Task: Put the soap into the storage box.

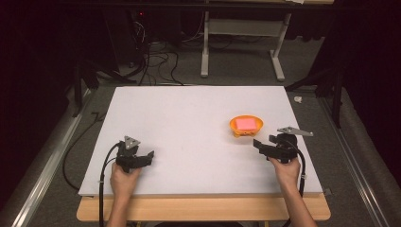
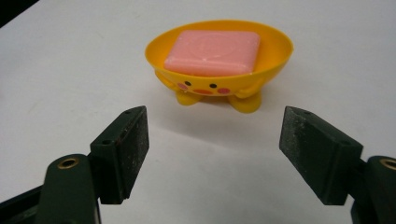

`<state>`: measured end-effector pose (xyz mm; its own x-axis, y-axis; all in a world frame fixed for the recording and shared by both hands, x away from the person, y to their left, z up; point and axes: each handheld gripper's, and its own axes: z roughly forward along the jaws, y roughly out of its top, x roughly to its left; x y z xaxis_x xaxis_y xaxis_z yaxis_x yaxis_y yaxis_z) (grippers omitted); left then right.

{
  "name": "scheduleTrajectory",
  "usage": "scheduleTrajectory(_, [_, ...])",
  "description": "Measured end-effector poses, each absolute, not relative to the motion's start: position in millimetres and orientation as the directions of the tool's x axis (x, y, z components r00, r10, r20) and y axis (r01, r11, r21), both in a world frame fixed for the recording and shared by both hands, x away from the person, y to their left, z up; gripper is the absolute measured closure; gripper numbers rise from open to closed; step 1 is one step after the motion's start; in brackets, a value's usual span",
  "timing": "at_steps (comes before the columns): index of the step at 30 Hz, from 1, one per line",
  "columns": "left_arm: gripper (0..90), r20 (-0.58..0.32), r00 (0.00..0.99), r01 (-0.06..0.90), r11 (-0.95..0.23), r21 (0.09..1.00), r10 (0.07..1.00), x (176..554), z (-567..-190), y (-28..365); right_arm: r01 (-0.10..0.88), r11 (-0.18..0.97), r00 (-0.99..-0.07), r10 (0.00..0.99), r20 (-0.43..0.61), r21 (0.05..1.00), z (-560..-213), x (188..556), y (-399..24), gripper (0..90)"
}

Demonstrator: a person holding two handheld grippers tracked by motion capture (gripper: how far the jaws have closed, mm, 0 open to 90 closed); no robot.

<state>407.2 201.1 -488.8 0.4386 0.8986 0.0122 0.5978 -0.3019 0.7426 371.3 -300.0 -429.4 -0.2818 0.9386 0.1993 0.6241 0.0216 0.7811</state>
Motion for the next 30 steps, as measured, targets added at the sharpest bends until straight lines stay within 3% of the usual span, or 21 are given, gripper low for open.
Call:
scheduleTrajectory(15, [20.8,0.013,0.437,0.596,-0.300,0.745,0.899,407.1,-489.1,200.9,0.647,0.027,-0.233,0.958,0.165,0.762,-451.5,365.3,-309.5,25.0])
scheduleTrajectory(30, [20.7,0.014,0.437,0.596,-0.301,0.744,0.899,407.1,-489.0,200.9,0.656,0.123,-0.228,0.973,0.040,0.745,-471.7,365.5,-306.3,24.8])
